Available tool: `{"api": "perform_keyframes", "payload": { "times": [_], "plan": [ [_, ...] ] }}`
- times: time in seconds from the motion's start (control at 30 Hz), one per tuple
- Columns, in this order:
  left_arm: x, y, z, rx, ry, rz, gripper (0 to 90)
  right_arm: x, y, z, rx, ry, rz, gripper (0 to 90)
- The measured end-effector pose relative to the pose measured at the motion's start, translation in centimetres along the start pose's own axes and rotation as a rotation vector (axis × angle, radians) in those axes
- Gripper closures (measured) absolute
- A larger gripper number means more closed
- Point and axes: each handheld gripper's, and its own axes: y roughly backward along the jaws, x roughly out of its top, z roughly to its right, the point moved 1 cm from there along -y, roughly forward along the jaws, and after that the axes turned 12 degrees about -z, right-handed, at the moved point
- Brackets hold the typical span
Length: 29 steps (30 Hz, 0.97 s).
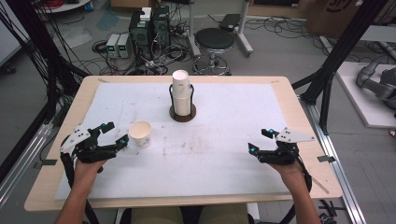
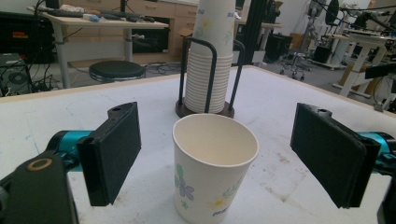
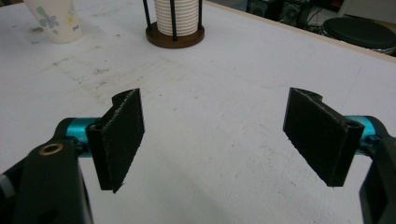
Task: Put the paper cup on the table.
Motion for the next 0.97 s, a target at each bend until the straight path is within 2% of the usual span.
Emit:
{"api": "perform_keyframes", "payload": {
  "times": [0.33,0.97],
  "plan": [
    [-0.11,0.34,0.20,0.003,-0.019,-0.001,16.7,0.34,0.12,-0.46,-0.007,0.007,0.008,21.0],
    [-0.22,0.28,-0.04,0.018,-0.011,-0.003,16.7,0.13,0.17,-0.06,-0.009,0.003,0.013,21.0]
  ]
}}
